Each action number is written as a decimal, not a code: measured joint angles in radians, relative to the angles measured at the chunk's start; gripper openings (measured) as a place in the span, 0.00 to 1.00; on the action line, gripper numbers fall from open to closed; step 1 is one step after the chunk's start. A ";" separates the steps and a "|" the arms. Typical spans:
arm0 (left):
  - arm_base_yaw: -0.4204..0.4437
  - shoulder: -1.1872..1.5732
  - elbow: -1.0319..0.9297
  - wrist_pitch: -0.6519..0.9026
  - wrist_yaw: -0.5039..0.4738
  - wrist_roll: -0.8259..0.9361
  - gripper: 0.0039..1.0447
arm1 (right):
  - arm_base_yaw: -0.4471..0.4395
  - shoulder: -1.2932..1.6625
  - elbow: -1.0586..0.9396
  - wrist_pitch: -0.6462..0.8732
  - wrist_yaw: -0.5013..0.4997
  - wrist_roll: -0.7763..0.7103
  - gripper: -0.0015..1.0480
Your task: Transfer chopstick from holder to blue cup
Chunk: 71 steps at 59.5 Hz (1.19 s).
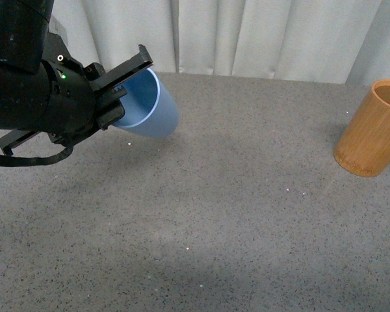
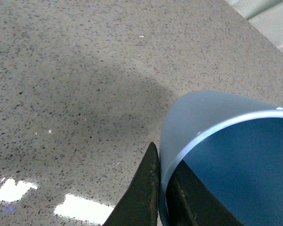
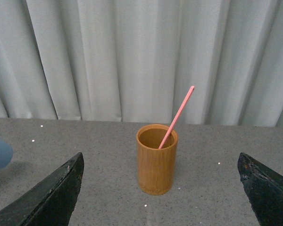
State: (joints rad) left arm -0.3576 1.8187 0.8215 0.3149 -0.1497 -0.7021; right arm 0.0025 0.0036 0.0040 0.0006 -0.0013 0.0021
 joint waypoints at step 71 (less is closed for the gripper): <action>-0.219 0.151 0.166 -0.159 0.000 0.224 0.03 | 0.000 0.000 0.000 0.000 0.000 0.000 0.91</action>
State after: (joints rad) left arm -0.5762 1.9701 0.9874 0.1558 -0.1497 -0.4786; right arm 0.0025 0.0036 0.0040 0.0006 -0.0013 0.0021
